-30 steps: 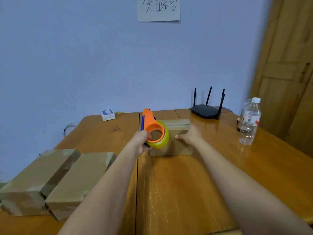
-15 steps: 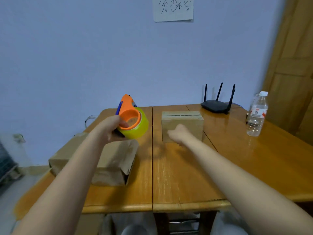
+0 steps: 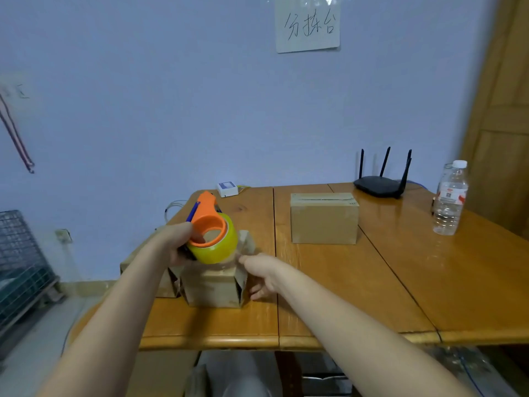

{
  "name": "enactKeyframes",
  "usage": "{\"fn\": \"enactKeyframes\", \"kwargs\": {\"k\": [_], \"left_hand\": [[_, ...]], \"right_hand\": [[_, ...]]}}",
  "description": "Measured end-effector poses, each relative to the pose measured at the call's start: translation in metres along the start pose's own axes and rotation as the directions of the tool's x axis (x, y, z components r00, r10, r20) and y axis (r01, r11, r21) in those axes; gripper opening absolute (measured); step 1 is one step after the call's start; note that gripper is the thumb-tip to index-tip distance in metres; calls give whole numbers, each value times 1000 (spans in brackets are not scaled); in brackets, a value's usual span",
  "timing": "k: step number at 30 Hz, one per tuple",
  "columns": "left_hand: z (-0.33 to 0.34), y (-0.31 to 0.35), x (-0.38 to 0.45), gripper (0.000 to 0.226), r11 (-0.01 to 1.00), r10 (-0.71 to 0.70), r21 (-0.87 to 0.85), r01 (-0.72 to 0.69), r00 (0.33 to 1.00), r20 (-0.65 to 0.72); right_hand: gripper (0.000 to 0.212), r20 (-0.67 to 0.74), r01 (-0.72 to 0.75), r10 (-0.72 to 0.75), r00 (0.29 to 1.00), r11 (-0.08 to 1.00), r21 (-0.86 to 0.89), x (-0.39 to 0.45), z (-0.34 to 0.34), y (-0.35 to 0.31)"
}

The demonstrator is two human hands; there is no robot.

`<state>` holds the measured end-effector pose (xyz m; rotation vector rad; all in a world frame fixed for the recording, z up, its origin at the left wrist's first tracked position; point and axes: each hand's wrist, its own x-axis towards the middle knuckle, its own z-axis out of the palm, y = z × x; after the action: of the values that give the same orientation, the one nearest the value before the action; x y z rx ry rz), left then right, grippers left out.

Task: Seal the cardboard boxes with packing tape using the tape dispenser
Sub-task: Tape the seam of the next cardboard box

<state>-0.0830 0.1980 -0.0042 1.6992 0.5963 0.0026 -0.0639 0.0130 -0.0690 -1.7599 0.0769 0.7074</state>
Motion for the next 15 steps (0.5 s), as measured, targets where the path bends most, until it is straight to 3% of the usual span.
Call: {"fn": "enactKeyframes", "kwargs": {"k": [5, 9, 15], "left_hand": [[20, 3, -19, 17, 998, 38, -51, -33, 994, 103], [40, 5, -29, 31, 992, 84, -107, -66, 980, 179], [64, 18, -39, 34, 959, 169, -272, -76, 926, 338]], "right_hand": [[78, -78, 52, -48, 996, 997, 51, -1, -7, 0], [67, -160, 123, -102, 982, 984, 129, -10, -30, 9], [65, -238, 218, -154, 959, 939, 268, -28, -86, 23]]}}
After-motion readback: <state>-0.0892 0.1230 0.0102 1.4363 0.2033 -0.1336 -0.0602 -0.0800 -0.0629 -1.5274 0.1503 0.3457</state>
